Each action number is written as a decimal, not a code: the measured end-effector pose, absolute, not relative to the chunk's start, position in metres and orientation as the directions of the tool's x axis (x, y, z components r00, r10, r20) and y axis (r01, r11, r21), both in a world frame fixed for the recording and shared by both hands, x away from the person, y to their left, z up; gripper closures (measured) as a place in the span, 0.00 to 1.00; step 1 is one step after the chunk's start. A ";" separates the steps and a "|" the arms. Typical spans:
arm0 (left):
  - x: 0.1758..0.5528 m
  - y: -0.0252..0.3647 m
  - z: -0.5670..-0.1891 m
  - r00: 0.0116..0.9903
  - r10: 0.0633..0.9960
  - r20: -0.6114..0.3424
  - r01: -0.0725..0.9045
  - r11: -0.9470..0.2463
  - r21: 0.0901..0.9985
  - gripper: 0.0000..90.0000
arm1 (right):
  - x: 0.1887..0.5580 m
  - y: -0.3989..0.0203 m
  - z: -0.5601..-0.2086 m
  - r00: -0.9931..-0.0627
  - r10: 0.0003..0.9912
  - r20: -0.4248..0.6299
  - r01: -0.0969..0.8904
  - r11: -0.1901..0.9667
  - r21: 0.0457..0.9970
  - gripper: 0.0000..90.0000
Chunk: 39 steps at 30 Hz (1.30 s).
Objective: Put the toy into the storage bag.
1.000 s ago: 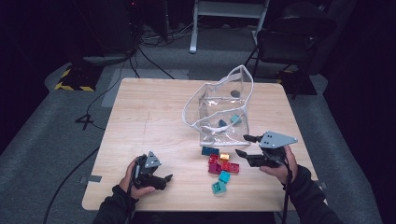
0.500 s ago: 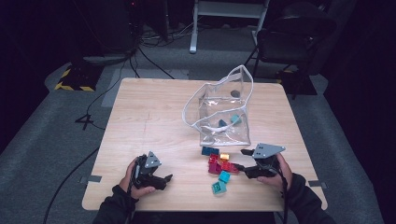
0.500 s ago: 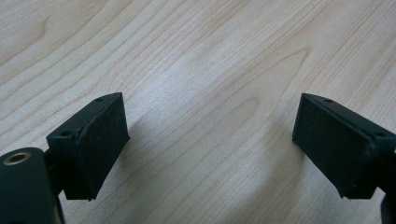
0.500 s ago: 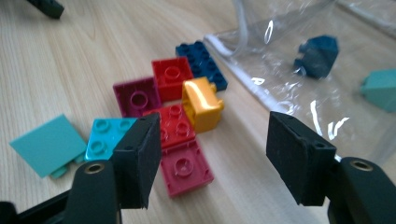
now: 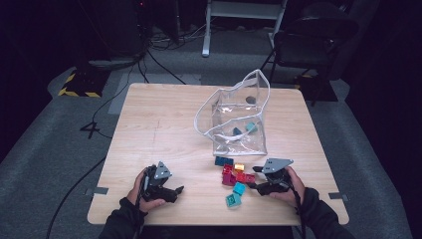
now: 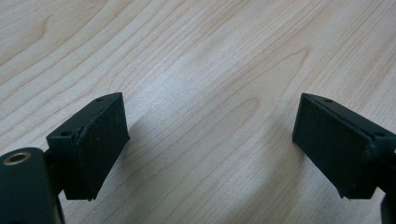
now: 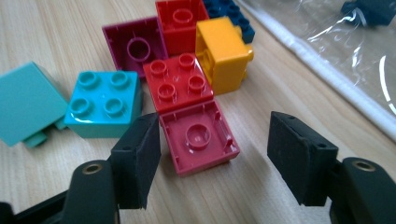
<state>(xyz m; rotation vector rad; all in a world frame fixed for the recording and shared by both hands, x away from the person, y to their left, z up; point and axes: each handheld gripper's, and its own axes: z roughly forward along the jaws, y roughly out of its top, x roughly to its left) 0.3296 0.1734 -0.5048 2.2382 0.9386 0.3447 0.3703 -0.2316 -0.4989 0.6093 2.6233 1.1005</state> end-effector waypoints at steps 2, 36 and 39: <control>0.330 0.173 -0.505 0.705 0.709 -0.016 0.530 -0.511 0.677 0.12 | 0.371 -0.231 -0.501 -0.889 0.457 -0.040 0.286 0.622 0.729 0.39; 0.330 0.173 -0.505 0.705 0.709 -0.017 0.530 -0.511 0.677 0.12 | 0.367 -0.249 -0.475 -0.881 0.473 -0.026 0.252 0.515 0.819 0.66; 0.330 0.173 -0.505 0.705 0.709 -0.017 0.530 -0.511 0.677 0.12 | 0.366 -0.251 -0.469 -0.879 0.475 -0.036 0.241 0.509 0.826 0.66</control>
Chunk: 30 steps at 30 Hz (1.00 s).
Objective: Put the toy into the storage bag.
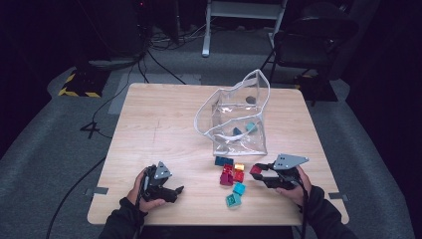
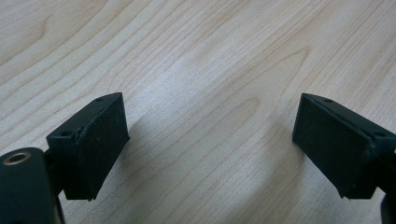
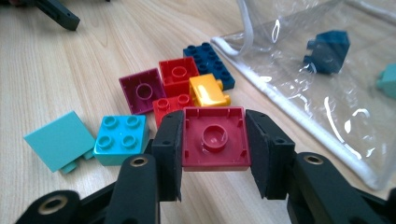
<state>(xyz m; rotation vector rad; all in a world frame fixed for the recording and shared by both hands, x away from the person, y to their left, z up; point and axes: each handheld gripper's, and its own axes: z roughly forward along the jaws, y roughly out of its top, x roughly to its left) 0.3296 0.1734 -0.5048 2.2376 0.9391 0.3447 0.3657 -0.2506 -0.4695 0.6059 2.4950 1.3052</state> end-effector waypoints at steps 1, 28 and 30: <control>0.330 0.173 -0.505 0.705 0.709 -0.017 0.530 -0.511 0.677 0.12 | 0.366 -0.251 -0.467 -0.879 0.476 -0.043 0.235 0.509 0.828 0.66; 0.330 0.173 -0.505 0.705 0.709 -0.017 0.530 -0.511 0.677 0.12 | 0.374 -0.246 -0.384 -0.841 0.520 -0.149 0.114 0.441 0.890 0.66; 0.330 0.173 -0.505 0.705 0.709 -0.017 0.530 -0.511 0.677 0.12 | 0.375 -0.246 -0.378 -0.839 0.521 -0.158 0.107 0.442 0.891 0.66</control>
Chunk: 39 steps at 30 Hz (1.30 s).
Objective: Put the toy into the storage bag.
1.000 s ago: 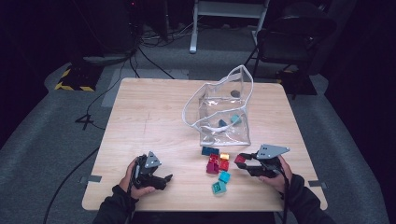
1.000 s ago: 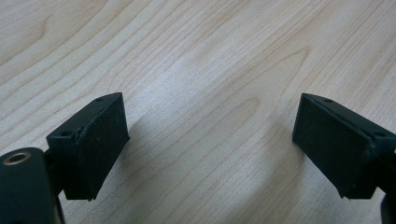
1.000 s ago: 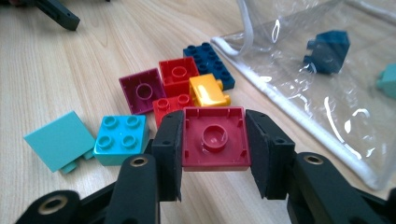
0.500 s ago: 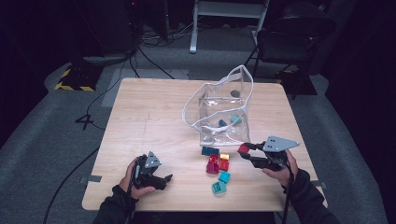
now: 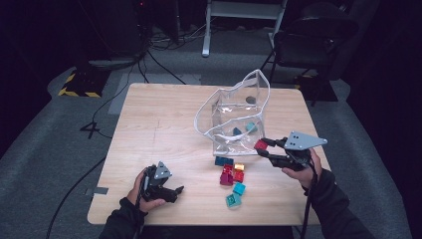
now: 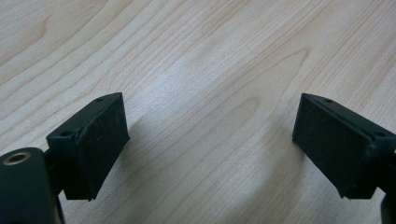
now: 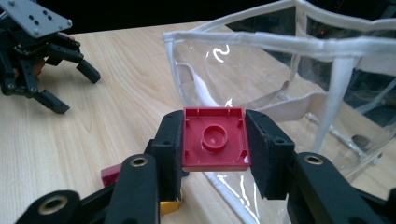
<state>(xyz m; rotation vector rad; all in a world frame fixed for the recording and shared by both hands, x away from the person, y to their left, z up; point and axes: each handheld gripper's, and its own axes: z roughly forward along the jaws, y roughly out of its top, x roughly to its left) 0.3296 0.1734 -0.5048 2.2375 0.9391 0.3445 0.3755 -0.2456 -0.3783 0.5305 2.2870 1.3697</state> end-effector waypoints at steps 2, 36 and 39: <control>0.330 0.173 -0.505 0.705 0.709 -0.017 0.530 -0.511 0.677 0.12 | 0.377 -0.245 -0.372 -0.836 0.524 -0.162 0.100 0.436 0.894 0.66; 0.330 0.173 -0.505 0.705 0.709 -0.017 0.530 -0.511 0.677 0.12 | 0.427 -0.209 -0.300 -0.746 0.625 -0.231 0.061 0.409 0.911 0.66; 0.330 0.173 -0.505 0.705 0.709 -0.017 0.530 -0.511 0.677 0.12 | 0.431 -0.206 -0.301 -0.742 0.630 -0.229 0.071 0.414 0.908 0.66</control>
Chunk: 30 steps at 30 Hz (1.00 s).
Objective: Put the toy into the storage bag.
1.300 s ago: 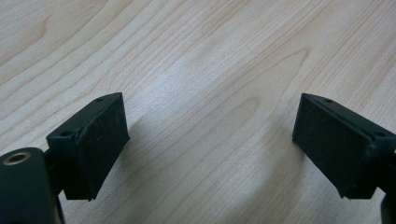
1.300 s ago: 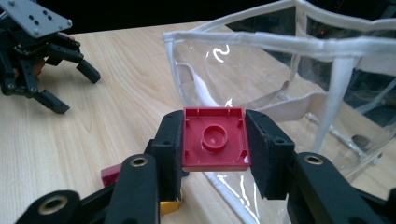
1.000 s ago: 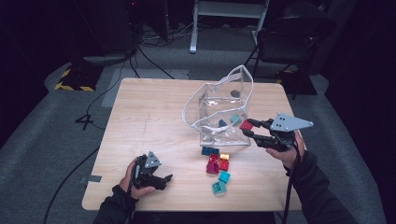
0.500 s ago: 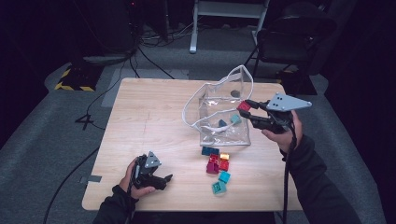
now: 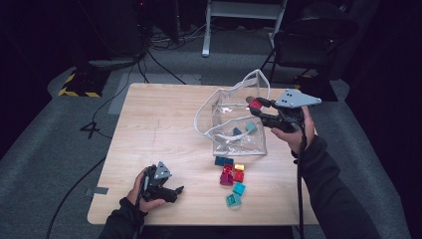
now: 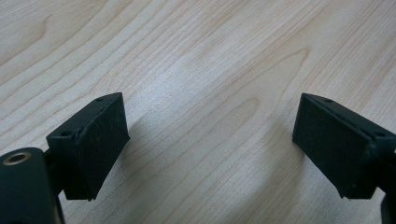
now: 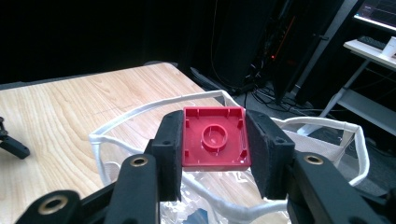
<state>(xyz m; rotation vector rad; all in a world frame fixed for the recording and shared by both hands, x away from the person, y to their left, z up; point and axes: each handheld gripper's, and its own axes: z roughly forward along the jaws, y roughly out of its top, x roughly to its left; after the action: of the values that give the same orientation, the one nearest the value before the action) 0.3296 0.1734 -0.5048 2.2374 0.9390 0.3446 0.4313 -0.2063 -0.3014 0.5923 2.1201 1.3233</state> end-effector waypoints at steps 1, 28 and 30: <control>0.330 0.173 -0.505 0.705 0.709 -0.017 0.530 -0.511 0.677 0.12 | 0.433 -0.206 -0.302 -0.742 0.630 -0.229 0.073 0.416 0.907 0.66; 0.330 0.173 -0.505 0.705 0.709 -0.017 0.530 -0.511 0.677 0.12 | 0.467 -0.202 -0.320 -0.701 0.686 -0.194 0.181 0.435 0.882 0.57; 0.330 0.173 -0.505 0.705 0.709 -0.017 0.530 -0.511 0.677 0.12 | 0.466 -0.203 -0.320 -0.706 0.683 -0.190 0.176 0.428 0.886 0.57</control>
<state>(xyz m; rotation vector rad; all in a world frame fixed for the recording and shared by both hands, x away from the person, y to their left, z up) 0.3296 0.1734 -0.5049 2.2374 0.9389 0.3448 0.4657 -0.2035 -0.3204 0.7227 2.1500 1.2433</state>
